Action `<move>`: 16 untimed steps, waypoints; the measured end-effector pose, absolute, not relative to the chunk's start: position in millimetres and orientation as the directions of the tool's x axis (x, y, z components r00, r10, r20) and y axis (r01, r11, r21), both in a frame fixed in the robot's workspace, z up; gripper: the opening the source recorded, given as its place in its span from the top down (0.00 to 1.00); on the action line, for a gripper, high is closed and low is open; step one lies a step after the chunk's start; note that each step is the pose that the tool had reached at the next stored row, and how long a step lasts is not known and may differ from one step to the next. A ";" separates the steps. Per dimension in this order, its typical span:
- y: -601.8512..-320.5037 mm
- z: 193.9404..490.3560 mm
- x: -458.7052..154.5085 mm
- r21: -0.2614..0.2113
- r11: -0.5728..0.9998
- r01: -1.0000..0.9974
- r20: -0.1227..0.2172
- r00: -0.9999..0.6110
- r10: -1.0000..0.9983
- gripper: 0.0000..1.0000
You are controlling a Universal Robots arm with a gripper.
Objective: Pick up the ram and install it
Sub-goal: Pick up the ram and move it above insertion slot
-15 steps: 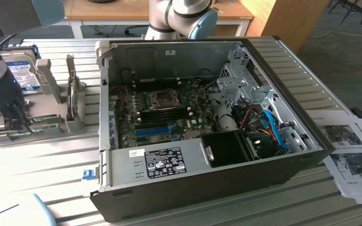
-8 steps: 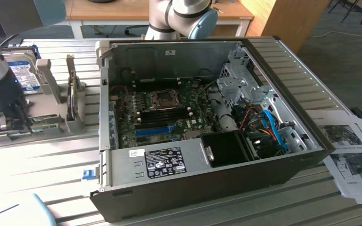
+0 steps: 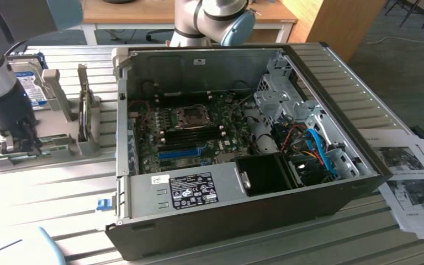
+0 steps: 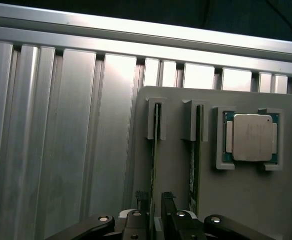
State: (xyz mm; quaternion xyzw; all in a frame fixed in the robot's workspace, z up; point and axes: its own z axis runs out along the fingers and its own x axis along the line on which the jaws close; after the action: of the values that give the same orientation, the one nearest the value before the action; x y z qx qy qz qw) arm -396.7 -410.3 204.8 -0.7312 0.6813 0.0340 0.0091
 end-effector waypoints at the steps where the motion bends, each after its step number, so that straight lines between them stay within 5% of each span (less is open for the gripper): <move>1: -410.2 204.7 -396.4 0.033 -0.071 -0.997 -0.062 0.069 -0.996 0.76; 16: -409.0 202.6 -396.2 0.033 -0.072 -0.997 -0.062 0.069 -0.996 0.76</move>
State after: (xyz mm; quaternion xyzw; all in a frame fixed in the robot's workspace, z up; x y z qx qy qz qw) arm -396.2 -409.0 202.6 -0.7312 0.6813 0.0340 0.0092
